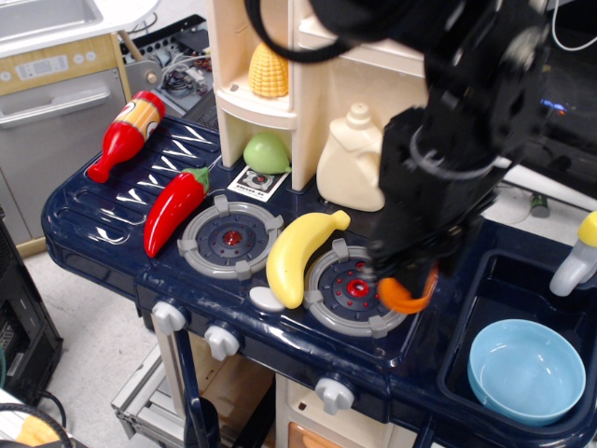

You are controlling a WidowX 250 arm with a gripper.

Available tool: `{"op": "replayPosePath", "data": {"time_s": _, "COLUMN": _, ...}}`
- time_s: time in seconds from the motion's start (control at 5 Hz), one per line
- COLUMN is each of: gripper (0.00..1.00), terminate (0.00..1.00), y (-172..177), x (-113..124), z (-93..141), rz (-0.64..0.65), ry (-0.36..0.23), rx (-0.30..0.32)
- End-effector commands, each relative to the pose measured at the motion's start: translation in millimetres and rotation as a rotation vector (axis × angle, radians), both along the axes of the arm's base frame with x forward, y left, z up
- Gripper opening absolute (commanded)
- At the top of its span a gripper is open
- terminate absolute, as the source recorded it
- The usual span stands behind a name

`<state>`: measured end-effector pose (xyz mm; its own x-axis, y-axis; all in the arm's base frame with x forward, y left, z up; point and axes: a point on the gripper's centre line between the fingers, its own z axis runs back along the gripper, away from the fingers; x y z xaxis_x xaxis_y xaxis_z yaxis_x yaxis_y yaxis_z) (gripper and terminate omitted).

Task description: Put carrot in bowl

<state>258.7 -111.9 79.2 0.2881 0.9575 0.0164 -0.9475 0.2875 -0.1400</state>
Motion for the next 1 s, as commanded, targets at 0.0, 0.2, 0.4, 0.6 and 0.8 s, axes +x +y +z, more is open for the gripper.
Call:
{"op": "replayPosePath", "data": {"time_s": 0.0, "gripper": 0.0, "terminate": 0.0, "y": -19, "x": 14, "z": 31, "rz": 0.266, "ry": -0.045, "rx": -0.104}}
{"op": "replayPosePath", "data": {"time_s": 0.2, "gripper": 0.0, "terminate": 0.0, "y": -32, "x": 15, "z": 27, "rz": 0.305, "ry": -0.048, "rx": -0.028}}
{"op": "replayPosePath", "data": {"time_s": 0.4, "gripper": 0.0, "terminate": 0.0, "y": -39, "x": 9, "z": 26, "rz": 0.329, "ry": -0.06, "rx": 0.002}}
{"op": "replayPosePath", "data": {"time_s": 0.6, "gripper": 1.0, "terminate": 0.0, "y": -43, "x": 3, "z": 25, "rz": 0.378, "ry": -0.103, "rx": 0.037}}
{"op": "replayPosePath", "data": {"time_s": 0.8, "gripper": 1.0, "terminate": 1.0, "y": -43, "x": 3, "z": 25, "rz": 0.378, "ry": -0.103, "rx": 0.037}}
